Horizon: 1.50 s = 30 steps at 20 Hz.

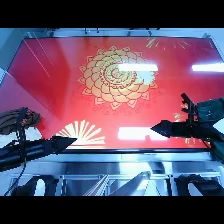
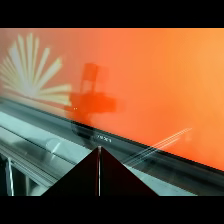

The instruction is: Fold the shirts.

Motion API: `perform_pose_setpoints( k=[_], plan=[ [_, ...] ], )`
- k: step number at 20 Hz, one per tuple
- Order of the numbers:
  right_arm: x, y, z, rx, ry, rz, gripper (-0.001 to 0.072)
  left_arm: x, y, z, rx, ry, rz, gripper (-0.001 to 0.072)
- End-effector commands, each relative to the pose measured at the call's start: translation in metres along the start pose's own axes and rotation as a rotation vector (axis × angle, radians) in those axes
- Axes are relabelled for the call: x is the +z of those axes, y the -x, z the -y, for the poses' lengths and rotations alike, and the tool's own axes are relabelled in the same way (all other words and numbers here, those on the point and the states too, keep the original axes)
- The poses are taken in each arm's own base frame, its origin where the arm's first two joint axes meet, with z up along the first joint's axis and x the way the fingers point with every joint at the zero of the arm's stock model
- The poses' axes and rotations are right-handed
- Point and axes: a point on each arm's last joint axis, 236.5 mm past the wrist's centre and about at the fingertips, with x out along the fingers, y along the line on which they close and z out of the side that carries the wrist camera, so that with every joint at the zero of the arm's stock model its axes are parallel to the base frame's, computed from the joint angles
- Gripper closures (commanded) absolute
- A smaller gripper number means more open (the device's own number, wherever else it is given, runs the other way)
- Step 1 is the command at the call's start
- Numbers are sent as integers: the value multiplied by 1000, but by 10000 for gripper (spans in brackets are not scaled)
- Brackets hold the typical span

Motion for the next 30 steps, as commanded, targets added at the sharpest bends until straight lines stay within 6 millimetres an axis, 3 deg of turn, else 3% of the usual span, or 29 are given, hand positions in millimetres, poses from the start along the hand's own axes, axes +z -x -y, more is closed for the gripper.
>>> perform_pose_setpoints(
  k=[1,3,5,7,8,9,11,12,13,14,19,22,23,24,27,28,30],
  plan=[
    [-1,0,0,-1,1,-1,686,3,0,-2,11,1,18,705],
    [-1,0,0,-1,0,-2,686,11,4,-9,64,-18,40,706],
    [-1,0,0,-1,0,-2,686,31,28,-37,281,-78,30,706],
    [-1,0,0,-1,1,-1,686,68,86,-73,602,-85,38,705],
    [-1,0,0,-1,0,-2,686,89,126,-90,786,-72,54,671],
    [-1,0,0,0,0,-1,686,103,166,-104,951,-36,61,422],
    [-1,0,0,-1,0,-1,686,123,241,-130,1235,88,68,197],
    [0,0,0,-1,0,-1,686,127,269,-144,1336,168,71,-12],
    [-1,0,0,-1,0,-1,686,127,286,-160,1392,245,60,-7],
    [0,0,0,-1,0,-1,686,125,292,-178,1403,301,25,-5],
    [12,0,3,-14,0,53,686,99,277,-270,1338,448,-166,-6],
    [12,0,3,-13,-1,53,686,112,268,-313,1333,406,-173,4],
    [12,0,3,-13,-1,53,686,121,267,-325,1331,393,-154,61],
    [12,0,3,-13,-1,53,686,128,267,-334,1333,383,-143,201],
    [12,0,3,-13,-1,53,686,148,246,-332,1218,335,-135,688],
    [12,0,3,-13,-4,53,686,159,232,-322,1144,308,-117,681],
    [13,0,0,0,-11,56,686,196,194,-279,923,231,-12,681]
  ],
)
